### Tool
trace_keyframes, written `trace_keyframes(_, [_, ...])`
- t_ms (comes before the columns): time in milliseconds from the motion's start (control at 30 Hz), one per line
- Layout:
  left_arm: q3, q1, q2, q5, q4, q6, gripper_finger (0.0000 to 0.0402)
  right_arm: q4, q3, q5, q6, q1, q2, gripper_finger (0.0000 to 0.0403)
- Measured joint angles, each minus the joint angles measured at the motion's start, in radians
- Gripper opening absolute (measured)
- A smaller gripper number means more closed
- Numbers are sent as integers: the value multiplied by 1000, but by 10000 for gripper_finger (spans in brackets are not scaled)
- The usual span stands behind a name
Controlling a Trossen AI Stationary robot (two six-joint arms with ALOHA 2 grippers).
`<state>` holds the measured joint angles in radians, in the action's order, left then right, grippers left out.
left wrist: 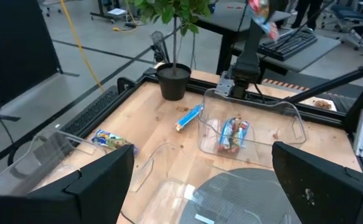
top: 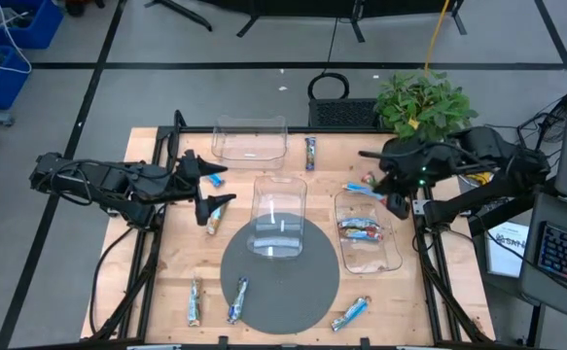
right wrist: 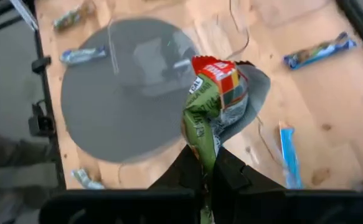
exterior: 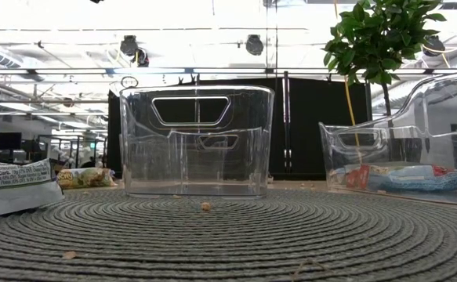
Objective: Pick and place Granola Bars by type
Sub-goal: Put the red granola bar into the bottom right transparent bin
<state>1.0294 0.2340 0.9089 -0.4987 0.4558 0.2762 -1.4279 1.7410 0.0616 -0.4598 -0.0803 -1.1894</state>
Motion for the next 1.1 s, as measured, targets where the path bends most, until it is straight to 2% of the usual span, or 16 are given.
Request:
trace_keyframes(500, [0,0,0,-2,35,45,381,-137,0,-93,82,0,-93,0])
trace_keyframes(833, [0,0,1,4,43,44,381,-143,0,-93,210,0,-207,0])
trace_keyframes(1100, [1,4,1,9,51,43,381,-142,-12,-89,244,0,-271,0])
